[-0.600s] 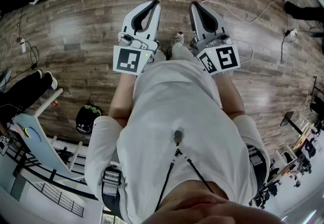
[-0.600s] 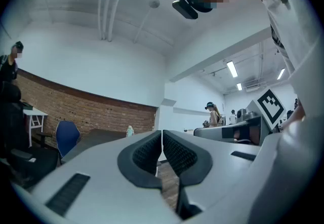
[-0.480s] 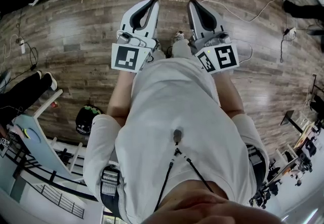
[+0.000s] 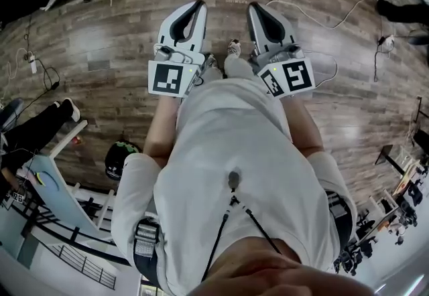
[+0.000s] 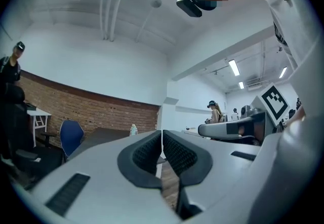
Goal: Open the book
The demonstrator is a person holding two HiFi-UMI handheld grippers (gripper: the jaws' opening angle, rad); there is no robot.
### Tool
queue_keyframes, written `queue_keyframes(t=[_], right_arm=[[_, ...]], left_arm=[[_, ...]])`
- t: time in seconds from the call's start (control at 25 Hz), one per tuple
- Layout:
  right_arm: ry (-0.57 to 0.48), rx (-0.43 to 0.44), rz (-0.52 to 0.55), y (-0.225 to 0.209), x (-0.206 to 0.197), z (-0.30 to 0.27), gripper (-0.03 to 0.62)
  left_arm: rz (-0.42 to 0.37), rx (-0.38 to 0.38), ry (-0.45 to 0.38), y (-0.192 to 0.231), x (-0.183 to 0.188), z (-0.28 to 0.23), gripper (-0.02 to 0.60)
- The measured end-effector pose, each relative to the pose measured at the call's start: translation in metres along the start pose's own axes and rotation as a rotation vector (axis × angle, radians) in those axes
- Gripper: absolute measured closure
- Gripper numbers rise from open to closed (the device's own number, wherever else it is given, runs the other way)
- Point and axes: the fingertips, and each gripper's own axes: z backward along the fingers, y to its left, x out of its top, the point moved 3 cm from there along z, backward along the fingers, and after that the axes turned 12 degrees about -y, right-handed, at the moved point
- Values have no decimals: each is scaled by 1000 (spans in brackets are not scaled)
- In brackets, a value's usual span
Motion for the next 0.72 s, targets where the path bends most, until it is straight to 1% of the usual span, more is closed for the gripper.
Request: queue_keyframes(t=[0.08,0.24,0.48,0.6,0.72], right_arm=[[7,4,-9,-8,-2,-1,557],[5,13,-21,-30,0,-4,558],[-5,30,-45,-80,12,-5,558],[-16,39,-74,-103,15,-9,557],[-27,62,-60,-115,20,-11,557]], left_arm=[[12,17,-27,-3,2,-9,554],[-27,-1,39,-13,-15,-22,554],[-73,12,41,-38,-14,-61,554],[-84,37,30,-44,-14,-78,554],[-74,64,27,-45,-20,-88,554]])
